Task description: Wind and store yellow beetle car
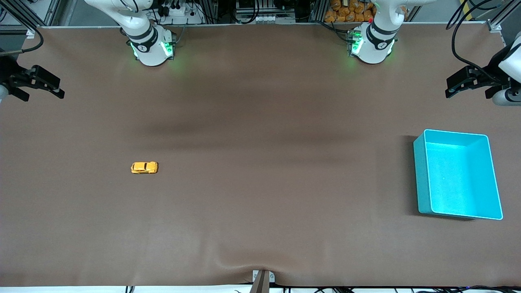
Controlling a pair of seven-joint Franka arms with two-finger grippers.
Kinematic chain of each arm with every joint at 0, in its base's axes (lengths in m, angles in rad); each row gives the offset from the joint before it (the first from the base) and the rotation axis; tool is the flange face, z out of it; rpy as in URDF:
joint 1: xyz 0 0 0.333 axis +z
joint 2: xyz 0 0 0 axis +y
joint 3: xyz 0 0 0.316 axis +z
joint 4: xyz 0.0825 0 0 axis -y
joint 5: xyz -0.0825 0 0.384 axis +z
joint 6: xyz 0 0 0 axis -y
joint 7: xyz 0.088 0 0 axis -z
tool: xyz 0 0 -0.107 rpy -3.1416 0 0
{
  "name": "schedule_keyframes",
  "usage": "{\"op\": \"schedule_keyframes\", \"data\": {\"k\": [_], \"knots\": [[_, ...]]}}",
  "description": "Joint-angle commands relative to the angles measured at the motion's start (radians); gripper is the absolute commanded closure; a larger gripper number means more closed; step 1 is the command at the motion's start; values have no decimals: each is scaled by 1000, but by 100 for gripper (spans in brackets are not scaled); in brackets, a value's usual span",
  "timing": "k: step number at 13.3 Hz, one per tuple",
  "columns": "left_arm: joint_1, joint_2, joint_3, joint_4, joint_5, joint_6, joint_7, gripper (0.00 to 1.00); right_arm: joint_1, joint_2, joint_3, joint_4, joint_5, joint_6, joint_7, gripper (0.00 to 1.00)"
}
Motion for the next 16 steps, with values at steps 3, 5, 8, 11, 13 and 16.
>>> {"op": "schedule_keyframes", "data": {"k": [3,5,8,11,13,16], "knots": [[-3,-14,0,-9,-12,-1,13,0,-23,-9,17,24,3,-42,13,0],[0,-14,1,-6,-10,1,11,0,-33,-11,41,24,3,-42,16,0],[-2,-14,1,-6,-10,1,11,0,-32,-9,44,22,2,-42,15,0],[4,-13,1,-6,-12,1,13,0,-27,-5,41,-2,2,-30,15,0],[1,-14,1,-6,-12,1,13,0,-13,-2,43,-34,2,-27,15,0],[-2,-14,0,-4,-10,1,13,0,2,4,73,-37,2,-4,-2,0]]}}
